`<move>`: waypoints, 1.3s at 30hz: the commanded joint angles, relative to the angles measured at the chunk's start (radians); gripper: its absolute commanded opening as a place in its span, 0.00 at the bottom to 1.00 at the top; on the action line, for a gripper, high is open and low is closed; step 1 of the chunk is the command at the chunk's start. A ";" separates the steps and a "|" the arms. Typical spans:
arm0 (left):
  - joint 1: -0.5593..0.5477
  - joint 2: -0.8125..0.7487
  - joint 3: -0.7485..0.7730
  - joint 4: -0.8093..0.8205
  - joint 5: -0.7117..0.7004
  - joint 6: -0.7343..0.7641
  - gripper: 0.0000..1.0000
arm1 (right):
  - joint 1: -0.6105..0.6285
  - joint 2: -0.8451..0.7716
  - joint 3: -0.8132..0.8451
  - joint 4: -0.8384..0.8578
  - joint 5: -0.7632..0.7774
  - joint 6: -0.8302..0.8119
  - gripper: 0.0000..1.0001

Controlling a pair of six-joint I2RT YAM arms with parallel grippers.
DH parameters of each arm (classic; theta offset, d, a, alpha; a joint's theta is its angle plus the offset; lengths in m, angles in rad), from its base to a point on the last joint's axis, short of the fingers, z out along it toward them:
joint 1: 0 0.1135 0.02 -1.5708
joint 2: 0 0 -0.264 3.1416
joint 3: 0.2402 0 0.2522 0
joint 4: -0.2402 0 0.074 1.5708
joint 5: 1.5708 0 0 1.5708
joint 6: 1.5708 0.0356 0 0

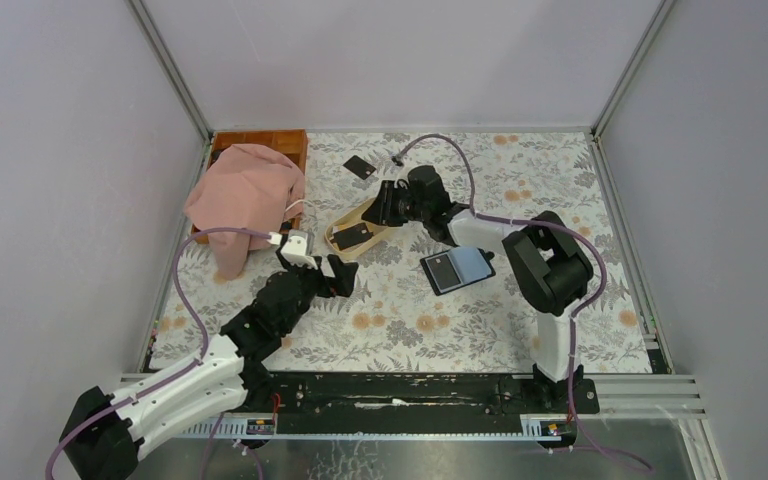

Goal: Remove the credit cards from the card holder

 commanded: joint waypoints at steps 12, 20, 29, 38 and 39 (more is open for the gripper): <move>-0.005 0.281 0.100 0.172 0.273 -0.100 0.00 | -0.101 -0.386 -0.398 0.002 0.122 -0.044 0.00; -0.145 0.676 0.256 0.411 0.336 -0.182 0.00 | -0.184 -0.545 -0.589 -0.105 0.173 -0.096 0.00; -0.152 0.871 0.362 0.487 0.389 -0.221 0.00 | -0.207 -0.580 -0.652 -0.193 0.325 -0.131 0.00; -0.146 0.844 0.332 0.482 0.399 -0.197 0.00 | -0.207 -0.545 -0.689 -0.214 0.420 -0.150 0.00; -0.145 0.841 0.331 0.481 0.399 -0.195 0.00 | -0.207 -0.539 -0.690 -0.211 0.414 -0.151 0.00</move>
